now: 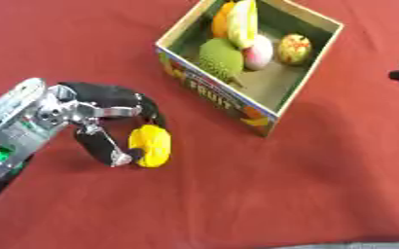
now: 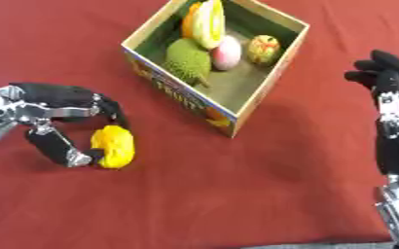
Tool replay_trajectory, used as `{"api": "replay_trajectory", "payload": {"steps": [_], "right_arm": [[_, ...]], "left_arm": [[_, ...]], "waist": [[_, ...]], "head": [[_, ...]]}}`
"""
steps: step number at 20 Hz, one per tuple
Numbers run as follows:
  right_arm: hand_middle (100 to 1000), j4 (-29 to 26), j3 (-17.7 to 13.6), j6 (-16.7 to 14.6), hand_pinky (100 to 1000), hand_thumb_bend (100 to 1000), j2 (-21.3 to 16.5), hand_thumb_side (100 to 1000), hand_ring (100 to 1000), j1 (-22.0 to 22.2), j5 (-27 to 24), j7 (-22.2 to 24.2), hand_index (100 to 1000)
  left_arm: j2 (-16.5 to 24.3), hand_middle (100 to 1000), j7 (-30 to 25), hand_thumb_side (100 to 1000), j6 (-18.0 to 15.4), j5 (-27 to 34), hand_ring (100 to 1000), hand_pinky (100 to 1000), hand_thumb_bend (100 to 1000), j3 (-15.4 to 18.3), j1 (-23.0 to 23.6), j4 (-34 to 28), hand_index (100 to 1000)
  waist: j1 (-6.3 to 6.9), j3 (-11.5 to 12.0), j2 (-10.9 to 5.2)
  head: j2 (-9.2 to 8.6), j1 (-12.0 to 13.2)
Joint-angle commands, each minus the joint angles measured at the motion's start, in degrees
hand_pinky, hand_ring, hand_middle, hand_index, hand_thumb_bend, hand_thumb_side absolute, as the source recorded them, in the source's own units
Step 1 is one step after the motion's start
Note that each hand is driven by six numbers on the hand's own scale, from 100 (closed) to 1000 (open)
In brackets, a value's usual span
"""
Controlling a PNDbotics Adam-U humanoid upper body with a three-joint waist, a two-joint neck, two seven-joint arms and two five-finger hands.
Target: Pick up objects on the table and place them in the box.
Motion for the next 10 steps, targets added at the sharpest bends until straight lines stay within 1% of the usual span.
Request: {"api": "replay_trajectory", "payload": {"steps": [1, 3, 5, 8, 10], "right_arm": [[686, -0.9, 0.0, -0.1, 841, 100, -0.4, 711, 693, -0.2, 0.3, -0.2, 815], [686, -0.9, -0.1, -0.2, 841, 100, -0.3, 709, 694, -0.2, 0.3, -0.3, 814], [686, -0.9, -0.1, -0.3, 842, 100, -0.4, 709, 694, -0.1, 0.3, -0.4, 814], [687, -0.9, -0.3, -0.3, 842, 100, -0.7, 707, 695, 0.2, 0.5, -0.6, 814], [687, -0.9, -0.4, -0.4, 842, 100, -0.9, 704, 696, 0.4, 0.5, -0.7, 814]], "left_arm": [[0.0, 755, 0.8, 100, -2.1, -2.4, 803, 831, 100, -0.4, -0.5, 2.0, 793], [-0.1, 742, 1.6, 100, -3.2, -3.3, 792, 821, 100, -0.4, -0.4, 1.9, 766], [0.5, 740, 2.7, 100, -4.1, -3.6, 790, 819, 100, 0.0, -0.2, -0.2, 761], [3.0, 741, 3.5, 100, -4.5, -2.1, 787, 815, 100, 1.5, -0.8, -7.1, 760], [5.0, 740, 3.3, 100, -3.5, -0.1, 785, 813, 100, 3.3, -1.7, -11.9, 759]], "waist": [[-0.31, -0.2, -0.79], [-0.35, -0.3, -0.84], [-0.33, -0.3, -0.98], [-0.14, -0.2, -1.4], [0.05, -0.1, -1.77]], "head": [[-0.61, 0.2], [-0.53, 0.2], [-0.44, 0.2], [-0.28, 0.1], [-0.24, 0.0]]}}
